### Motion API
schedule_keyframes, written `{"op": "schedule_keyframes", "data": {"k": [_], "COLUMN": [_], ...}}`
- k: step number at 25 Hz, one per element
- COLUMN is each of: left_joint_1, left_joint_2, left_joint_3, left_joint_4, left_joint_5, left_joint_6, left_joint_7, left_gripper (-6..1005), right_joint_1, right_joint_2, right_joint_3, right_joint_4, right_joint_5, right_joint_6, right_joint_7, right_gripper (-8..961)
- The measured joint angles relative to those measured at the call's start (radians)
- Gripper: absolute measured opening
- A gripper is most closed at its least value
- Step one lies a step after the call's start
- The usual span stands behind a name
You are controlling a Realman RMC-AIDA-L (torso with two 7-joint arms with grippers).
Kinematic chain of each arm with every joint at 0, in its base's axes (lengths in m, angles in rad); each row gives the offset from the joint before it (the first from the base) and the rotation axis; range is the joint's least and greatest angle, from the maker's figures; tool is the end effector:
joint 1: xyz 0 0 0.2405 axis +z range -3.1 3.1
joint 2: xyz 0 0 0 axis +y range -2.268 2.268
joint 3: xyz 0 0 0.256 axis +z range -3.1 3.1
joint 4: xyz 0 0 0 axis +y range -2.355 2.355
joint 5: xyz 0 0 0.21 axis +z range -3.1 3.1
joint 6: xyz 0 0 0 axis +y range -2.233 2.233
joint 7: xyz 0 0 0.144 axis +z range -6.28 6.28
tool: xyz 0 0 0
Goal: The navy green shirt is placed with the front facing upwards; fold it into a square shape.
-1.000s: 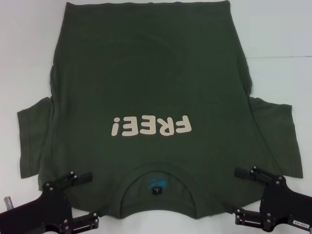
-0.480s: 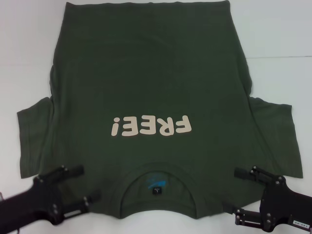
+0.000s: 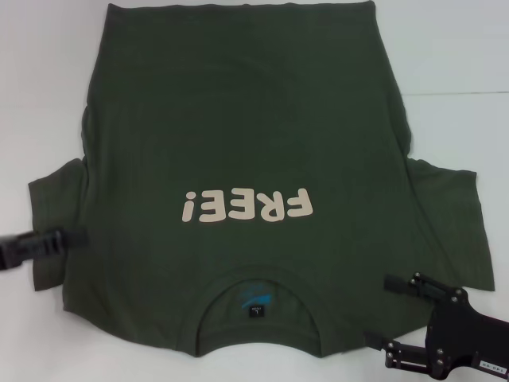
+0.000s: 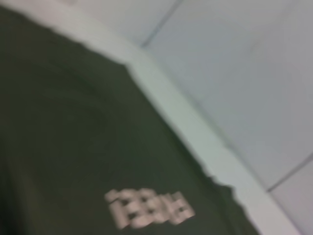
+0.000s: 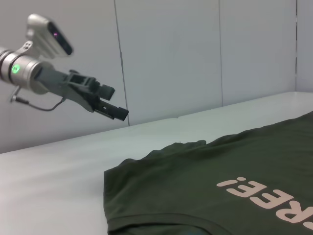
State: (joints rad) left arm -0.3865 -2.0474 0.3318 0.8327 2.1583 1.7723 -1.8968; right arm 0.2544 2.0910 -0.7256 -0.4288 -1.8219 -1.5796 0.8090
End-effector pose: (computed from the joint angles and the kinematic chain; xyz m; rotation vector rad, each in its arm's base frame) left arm -0.3232 0.2800 0.0750 -2.3390 -1.3926 -0.8309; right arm 0.3266 0.2299 -0.0336 -2.5699 0.4325 0.7843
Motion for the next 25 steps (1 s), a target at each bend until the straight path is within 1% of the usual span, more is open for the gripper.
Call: {"op": "schedule_keyframes", "data": {"k": [2, 4, 5, 6, 7, 8, 9, 13, 25], "left_joint_1": [-0.045, -0.080, -0.099, -0.099, -0.112, -0.136, -0.152, -0.169, -0.166], "left_joint_2": [0.032, 0.052, 0.060, 0.060, 0.066, 0.077, 0.082, 0.085, 0.064], "left_joint_3": [-0.024, -0.038, -0.040, -0.040, -0.040, -0.036, -0.030, -0.017, 0.077], "left_joint_4": [0.018, 0.025, 0.027, 0.027, 0.027, 0.027, 0.027, 0.019, -0.010], "left_joint_5": [0.085, 0.174, 0.229, 0.229, 0.262, 0.331, 0.375, 0.418, 0.432], "left_joint_6": [-0.015, -0.052, -0.075, -0.075, -0.091, -0.130, -0.160, -0.188, -0.301], "left_joint_7": [-0.136, -0.251, -0.310, -0.310, -0.341, -0.395, -0.425, -0.450, -0.457], "left_gripper": [848, 846, 846, 845, 844, 844, 844, 844, 844], "right_joint_1": [-0.002, -0.004, -0.004, -0.005, -0.005, -0.005, -0.005, -0.005, -0.002], "right_joint_2": [0.000, -0.001, -0.001, -0.002, -0.002, -0.002, -0.002, -0.002, -0.002], "right_joint_3": [0.000, 0.000, 0.000, 0.000, 0.000, 0.000, 0.000, 0.000, 0.000], "right_joint_4": [-0.002, -0.003, -0.003, -0.003, -0.003, -0.003, -0.003, -0.002, 0.001], "right_joint_5": [0.000, 0.000, 0.000, 0.000, 0.000, 0.000, 0.000, -0.001, -0.001], "right_joint_6": [-0.001, -0.002, -0.003, -0.003, -0.003, -0.002, -0.002, -0.003, 0.002], "right_joint_7": [0.003, 0.004, 0.005, 0.005, 0.005, 0.005, 0.005, 0.006, 0.007], "right_gripper": [914, 914, 915, 915, 915, 915, 915, 914, 915]}}
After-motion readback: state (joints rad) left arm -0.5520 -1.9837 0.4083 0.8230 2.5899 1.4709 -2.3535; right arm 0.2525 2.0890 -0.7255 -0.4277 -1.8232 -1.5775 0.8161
